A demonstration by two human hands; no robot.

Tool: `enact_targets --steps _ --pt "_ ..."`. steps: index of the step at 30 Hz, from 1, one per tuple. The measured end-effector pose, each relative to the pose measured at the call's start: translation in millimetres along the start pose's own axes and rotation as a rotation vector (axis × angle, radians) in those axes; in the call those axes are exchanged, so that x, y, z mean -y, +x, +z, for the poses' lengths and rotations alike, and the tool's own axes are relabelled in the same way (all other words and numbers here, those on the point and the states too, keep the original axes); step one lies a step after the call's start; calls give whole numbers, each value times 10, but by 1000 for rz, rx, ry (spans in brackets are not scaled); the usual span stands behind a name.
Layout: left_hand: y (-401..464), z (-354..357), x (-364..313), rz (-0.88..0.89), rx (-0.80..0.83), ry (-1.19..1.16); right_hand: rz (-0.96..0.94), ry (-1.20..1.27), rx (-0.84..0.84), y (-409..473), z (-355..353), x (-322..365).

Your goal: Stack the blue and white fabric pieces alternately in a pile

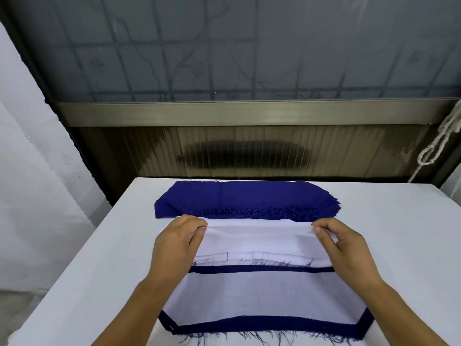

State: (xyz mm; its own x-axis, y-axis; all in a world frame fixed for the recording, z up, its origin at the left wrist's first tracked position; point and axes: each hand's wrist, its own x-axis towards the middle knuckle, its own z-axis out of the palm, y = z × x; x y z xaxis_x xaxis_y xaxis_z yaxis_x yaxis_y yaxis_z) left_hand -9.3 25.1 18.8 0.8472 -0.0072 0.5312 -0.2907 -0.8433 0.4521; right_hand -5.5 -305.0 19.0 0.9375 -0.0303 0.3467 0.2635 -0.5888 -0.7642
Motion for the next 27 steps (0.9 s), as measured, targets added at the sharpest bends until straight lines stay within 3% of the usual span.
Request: enact_targets --steps 4,7,9,11,13,16,19,21,24,27 --pt "-40 -361 -38 -53 214 -184 -65 -38 85 -162 -254 164" --pt "-84 -591 5 -139 522 -293 56 17 399 -300 -459 152" --pt "-98 -662 41 -188 717 -263 128 -45 561 -356 -537 138" --pt "-102 -658 78 -188 817 -139 184 -107 614 -363 -534 143" --pt "-86 -611 72 -174 768 19 188 -189 532 -349 -494 124" --pt "-76 -586 -6 -159 464 9 90 -253 224 -318 -463 158" --pt "-102 -630 -59 -25 131 -16 -119 -317 -53 -338 -461 174" --pt "-181 -643 -32 118 13 35 -311 -380 -144 -399 -435 106" --pt "-429 -539 80 283 41 28 -537 -476 -145 -578 -346 -113" --pt "-740 -326 236 353 158 8 -608 -465 -44 -754 -219 -341"
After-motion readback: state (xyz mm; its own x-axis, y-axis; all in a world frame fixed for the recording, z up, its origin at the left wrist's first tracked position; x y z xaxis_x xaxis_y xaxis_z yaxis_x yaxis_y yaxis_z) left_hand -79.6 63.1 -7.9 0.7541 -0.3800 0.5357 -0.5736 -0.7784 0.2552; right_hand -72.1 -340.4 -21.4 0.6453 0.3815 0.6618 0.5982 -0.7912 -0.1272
